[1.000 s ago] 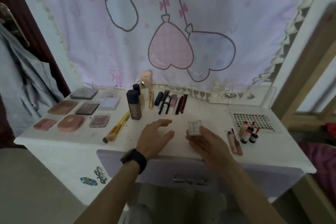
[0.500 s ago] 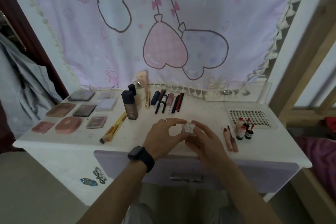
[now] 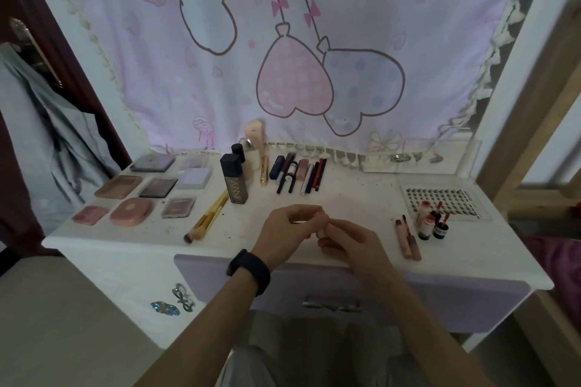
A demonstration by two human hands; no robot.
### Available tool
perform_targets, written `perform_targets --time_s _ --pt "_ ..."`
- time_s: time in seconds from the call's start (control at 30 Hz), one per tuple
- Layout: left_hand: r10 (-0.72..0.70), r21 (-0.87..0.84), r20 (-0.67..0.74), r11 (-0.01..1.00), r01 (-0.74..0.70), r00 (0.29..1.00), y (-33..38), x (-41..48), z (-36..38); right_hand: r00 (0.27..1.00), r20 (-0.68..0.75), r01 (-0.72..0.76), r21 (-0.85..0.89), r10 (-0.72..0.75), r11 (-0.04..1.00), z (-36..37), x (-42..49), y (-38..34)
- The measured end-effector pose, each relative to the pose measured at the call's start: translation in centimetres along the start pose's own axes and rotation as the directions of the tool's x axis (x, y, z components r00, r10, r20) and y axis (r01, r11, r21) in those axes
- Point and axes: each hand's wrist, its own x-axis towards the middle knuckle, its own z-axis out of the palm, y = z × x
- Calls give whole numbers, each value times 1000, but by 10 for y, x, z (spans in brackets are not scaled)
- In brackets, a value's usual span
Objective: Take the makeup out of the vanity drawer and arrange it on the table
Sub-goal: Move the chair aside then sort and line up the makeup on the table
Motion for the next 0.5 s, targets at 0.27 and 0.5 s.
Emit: perform_targets --time_s 0.27,0.5 --pt "-79 -185 6 980 79 997 -6 -6 -6 998 -27 55 -235 -63 971 5 -1 4" --pt "-282 -486 91 825 289 955 -9 -7 -13 989 -141 -60 -97 46 993 10 3 1"
